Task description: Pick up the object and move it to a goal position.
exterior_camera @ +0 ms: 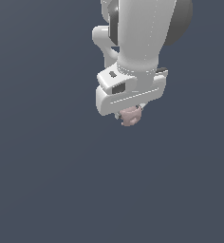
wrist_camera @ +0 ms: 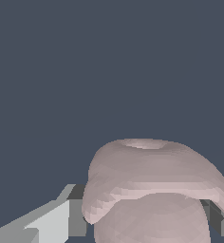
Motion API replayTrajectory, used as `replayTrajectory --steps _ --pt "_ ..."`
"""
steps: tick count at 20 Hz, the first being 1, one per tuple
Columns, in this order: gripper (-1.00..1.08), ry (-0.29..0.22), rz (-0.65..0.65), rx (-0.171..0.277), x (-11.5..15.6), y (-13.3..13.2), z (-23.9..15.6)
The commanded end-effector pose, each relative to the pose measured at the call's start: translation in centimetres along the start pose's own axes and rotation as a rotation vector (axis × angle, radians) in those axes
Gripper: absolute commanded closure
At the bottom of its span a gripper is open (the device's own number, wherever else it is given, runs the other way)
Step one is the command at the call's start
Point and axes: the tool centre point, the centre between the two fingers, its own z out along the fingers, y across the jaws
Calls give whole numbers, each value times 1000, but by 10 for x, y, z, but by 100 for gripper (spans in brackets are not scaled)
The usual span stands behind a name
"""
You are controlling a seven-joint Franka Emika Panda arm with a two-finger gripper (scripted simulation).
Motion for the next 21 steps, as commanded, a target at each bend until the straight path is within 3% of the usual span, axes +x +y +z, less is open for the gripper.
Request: replayTrajectory --steps 1,11,21 --pt "108 -1 0 0 -2 -11 -27" --pt "108 0 0 1 -3 -40 -106" --pt "108 0 1 1 -2 -47 -127"
